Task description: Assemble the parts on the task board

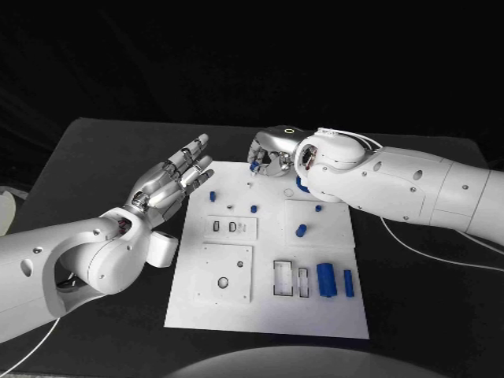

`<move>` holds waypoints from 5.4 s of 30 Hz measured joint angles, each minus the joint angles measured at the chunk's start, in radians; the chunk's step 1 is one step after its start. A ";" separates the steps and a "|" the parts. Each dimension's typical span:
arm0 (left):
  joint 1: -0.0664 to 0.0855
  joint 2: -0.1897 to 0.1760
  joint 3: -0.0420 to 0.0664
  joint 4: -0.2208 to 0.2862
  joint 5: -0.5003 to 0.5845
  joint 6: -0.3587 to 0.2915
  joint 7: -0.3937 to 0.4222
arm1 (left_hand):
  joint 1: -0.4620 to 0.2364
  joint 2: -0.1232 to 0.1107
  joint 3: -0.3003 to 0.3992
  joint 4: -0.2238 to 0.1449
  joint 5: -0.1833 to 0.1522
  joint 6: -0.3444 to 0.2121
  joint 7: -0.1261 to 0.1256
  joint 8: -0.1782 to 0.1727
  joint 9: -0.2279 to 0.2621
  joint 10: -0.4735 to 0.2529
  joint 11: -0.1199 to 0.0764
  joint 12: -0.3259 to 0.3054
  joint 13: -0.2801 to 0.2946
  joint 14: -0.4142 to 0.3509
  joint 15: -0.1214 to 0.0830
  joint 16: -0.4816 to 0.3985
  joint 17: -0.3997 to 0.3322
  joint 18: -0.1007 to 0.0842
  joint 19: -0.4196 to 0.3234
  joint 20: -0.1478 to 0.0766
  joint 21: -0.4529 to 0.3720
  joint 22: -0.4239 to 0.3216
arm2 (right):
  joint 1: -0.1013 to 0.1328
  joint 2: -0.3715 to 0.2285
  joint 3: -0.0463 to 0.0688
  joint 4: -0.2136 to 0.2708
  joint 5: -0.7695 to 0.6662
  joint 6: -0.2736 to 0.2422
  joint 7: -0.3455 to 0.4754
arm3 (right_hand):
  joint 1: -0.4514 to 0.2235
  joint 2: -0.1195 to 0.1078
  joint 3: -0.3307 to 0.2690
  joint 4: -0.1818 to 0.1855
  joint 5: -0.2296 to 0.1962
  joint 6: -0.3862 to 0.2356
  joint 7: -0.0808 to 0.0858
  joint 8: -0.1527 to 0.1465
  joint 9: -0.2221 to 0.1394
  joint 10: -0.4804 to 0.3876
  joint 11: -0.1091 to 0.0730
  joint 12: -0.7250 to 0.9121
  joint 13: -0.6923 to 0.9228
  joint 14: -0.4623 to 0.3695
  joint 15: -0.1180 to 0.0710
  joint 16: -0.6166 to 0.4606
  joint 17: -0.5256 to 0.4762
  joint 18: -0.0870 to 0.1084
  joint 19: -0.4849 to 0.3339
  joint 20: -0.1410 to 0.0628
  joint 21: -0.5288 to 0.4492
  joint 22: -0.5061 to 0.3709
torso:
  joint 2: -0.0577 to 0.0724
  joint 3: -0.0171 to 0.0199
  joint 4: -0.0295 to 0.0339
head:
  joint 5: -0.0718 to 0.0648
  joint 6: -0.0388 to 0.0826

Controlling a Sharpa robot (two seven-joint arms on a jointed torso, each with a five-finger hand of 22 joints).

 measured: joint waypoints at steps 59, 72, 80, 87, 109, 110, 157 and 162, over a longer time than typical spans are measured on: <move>0.000 -0.011 -0.004 -0.001 0.019 0.004 -0.012 | 0.004 0.004 0.008 -0.008 0.004 0.011 0.011 0.000 0.000 0.000 0.007 0.000 0.001 -0.002 0.009 0.000 0.000 0.000 0.004 0.003 0.000 0.000 | 0.039 -0.406 -0.012 0.340 0.001 -0.048 -0.086 | -0.157 -0.024 -0.193 0.118 -0.076 -0.123 -0.054 0.002 -0.122 0.340 -0.093 1.452 1.241 0.090 -0.065 0.571 0.629 -0.062 0.135 -0.060 0.209 0.252 | 0.002 -0.0002 -0.0100 | 0.004 0.015; 0.000 -0.008 -0.006 -0.003 0.019 0.009 -0.014 | 0.004 0.004 0.010 -0.010 0.004 0.011 0.011 0.000 0.000 0.003 0.011 0.000 0.000 -0.002 0.009 0.000 0.000 0.000 0.004 0.003 0.000 0.000 | 0.006 -0.415 -0.012 0.327 -0.038 -0.004 -0.157 | -0.165 -0.022 -0.202 0.127 -0.081 -0.129 -0.052 -0.004 -0.122 0.340 -0.093 1.451 1.241 0.090 -0.065 0.575 0.629 -0.062 0.135 -0.059 0.227 0.252 | 0.002 -0.0006 -0.0099 | 0.003 0.012; 0.000 -0.009 -0.006 -0.004 0.020 0.012 -0.015 | 0.004 0.004 0.011 -0.011 0.004 0.011 0.011 0.000 0.000 0.000 0.014 0.000 0.000 -0.002 0.009 0.000 0.000 0.000 0.004 0.003 0.000 0.000 | -0.010 -0.403 -0.012 0.307 -0.055 0.003 -0.168 | -0.159 -0.017 -0.199 0.124 -0.071 -0.129 -0.052 -0.004 -0.119 0.340 -0.093 1.451 1.241 0.090 -0.065 0.575 0.629 -0.062 0.135 -0.059 0.227 0.252 | 0.001 -0.0012 -0.0083 | 0.005 0.009; 0.000 -0.009 -0.006 -0.006 0.020 0.014 -0.017 | 0.004 0.004 0.011 -0.011 0.004 0.007 0.014 0.000 0.000 0.000 0.014 0.004 0.000 -0.001 0.015 0.000 0.000 0.000 0.000 0.007 0.000 0.000 | -0.015 -0.392 -0.012 0.298 -0.063 0.001 -0.168 | -0.146 -0.014 -0.196 0.116 -0.062 -0.129 -0.052 -0.003 -0.113 0.340 -0.093 1.451 1.241 0.090 -0.065 0.575 0.628 -0.062 0.135 -0.059 0.227 0.252 | 0.001 -0.0012 -0.0092 | 0.008 0.006; 0.000 -0.008 -0.008 -0.013 0.020 0.027 -0.023 | 0.004 0.004 0.011 -0.017 0.004 0.007 0.014 0.000 0.001 0.004 0.018 0.004 0.001 -0.002 0.016 0.000 0.000 0.000 0.003 0.011 0.000 0.000 | -0.033 -0.365 -0.012 0.273 -0.070 -0.003 -0.156 | -0.138 -0.014 -0.193 0.107 -0.058 -0.102 -0.054 0.012 -0.094 0.340 -0.093 1.451 1.240 0.090 -0.065 0.575 0.628 -0.062 0.134 -0.059 0.227 0.251 | 0.001 -0.0012 -0.0101 | 0.006 0.010; 0.000 -0.008 -0.008 -0.013 0.020 0.028 -0.024 | 0.004 0.004 0.011 -0.016 0.004 0.007 0.014 0.000 0.001 0.004 0.018 0.004 0.001 -0.002 0.016 0.000 0.000 0.000 0.003 0.011 0.000 0.000 | -0.034 -0.362 -0.012 0.270 -0.070 -0.003 -0.156 | -0.138 -0.014 -0.193 0.107 -0.058 -0.102 -0.054 0.012 -0.094 0.340 -0.093 1.451 1.240 0.090 -0.065 0.575 0.628 -0.062 0.134 -0.059 0.227 0.251 | 0.001 -0.0012 -0.0101 | 0.006 0.010; -0.001 -0.010 -0.010 -0.015 0.020 0.044 -0.035 | 0.004 0.004 0.019 -0.025 0.008 0.021 0.028 0.004 0.002 0.004 0.032 0.008 0.002 -0.002 0.023 0.000 -0.001 0.000 0.003 0.018 0.000 0.001 | -0.006 -0.251 -0.008 0.297 -0.036 -0.077 -0.088 | -0.179 -0.026 -0.136 0.089 0.310 -0.046 -0.046 0.078 -0.048 0.344 -0.103 1.451 1.240 0.093 -0.075 0.575 0.628 -0.078 0.142 -0.066 0.269 0.252 | 0.001 -0.0024 -0.0071 | 0.019 -0.003; -0.001 -0.010 -0.010 -0.015 0.020 0.044 -0.035 | 0.004 0.004 0.019 -0.025 0.008 0.021 0.028 0.004 0.002 0.004 0.032 0.008 0.003 -0.002 0.023 0.000 0.000 0.000 0.007 0.022 0.000 0.001 | -0.006 -0.202 -0.008 0.261 -0.028 -0.067 -0.081 | -0.185 -0.031 -0.127 0.096 0.347 -0.046 -0.046 0.078 -0.048 0.347 -0.100 1.451 1.240 0.093 -0.075 0.575 0.628 -0.078 0.142 -0.066 0.269 0.252 | 0.001 -0.0024 -0.0073 | 0.016 -0.006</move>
